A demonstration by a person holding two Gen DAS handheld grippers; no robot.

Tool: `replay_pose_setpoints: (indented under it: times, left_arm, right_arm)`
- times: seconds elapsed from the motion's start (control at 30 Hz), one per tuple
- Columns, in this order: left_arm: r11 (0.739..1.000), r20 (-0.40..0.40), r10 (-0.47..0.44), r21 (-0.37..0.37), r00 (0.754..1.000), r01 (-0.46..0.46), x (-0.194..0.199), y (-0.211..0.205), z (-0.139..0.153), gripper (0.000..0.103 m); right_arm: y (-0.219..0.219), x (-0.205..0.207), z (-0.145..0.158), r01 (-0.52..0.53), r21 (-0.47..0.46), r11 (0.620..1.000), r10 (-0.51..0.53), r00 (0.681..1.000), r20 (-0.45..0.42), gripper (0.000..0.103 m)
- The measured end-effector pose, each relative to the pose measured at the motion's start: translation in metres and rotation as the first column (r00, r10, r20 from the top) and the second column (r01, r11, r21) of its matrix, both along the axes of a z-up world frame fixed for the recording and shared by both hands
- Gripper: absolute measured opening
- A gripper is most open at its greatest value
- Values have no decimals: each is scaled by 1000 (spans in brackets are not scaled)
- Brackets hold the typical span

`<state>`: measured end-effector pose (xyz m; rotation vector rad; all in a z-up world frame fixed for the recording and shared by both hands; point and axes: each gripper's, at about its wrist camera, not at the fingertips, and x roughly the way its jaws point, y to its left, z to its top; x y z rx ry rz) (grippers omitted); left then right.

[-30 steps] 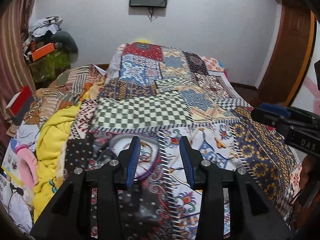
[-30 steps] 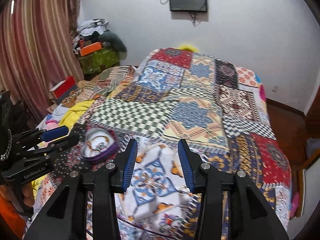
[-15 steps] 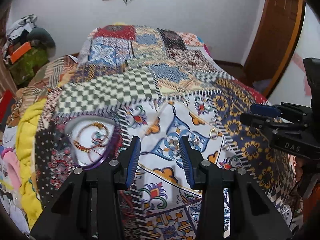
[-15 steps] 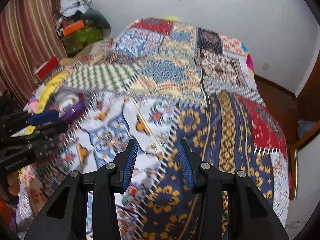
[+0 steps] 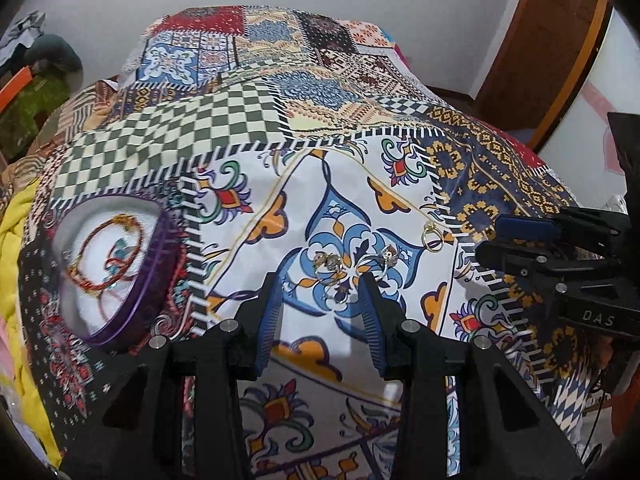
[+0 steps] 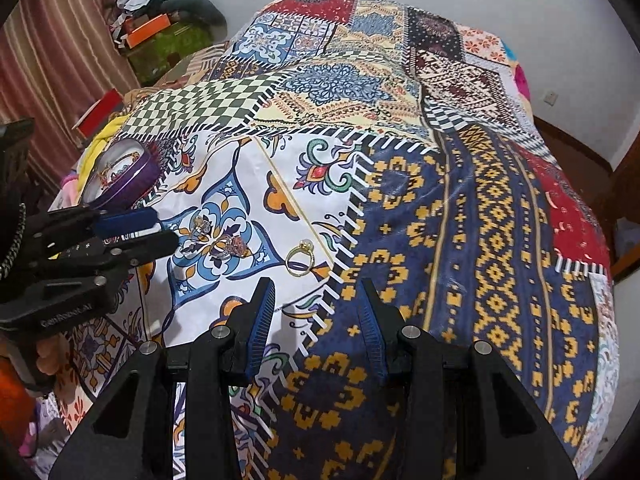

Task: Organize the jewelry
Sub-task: 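Move both open tools back over the jewelry on the cloth, then grasp a silver earring with the left tool while the right reaches the gold ring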

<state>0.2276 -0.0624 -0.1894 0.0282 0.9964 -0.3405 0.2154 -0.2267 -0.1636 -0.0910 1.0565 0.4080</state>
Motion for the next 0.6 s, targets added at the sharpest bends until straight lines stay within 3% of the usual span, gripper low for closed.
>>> replay_pose_setpoints:
  times: [0.27,0.6]
  left_arm:
    - [1000,-31,-20,9,999,20,15,-9,-14,27]
    - [1000,-30,-18,-6,999,18,22,-9,-21,26]
  right_arm:
    - [11,11,-10,-51,-8,999,51,998,-35,38]
    - [28,21,-26,-122,-60,991,118,991,-66,38]
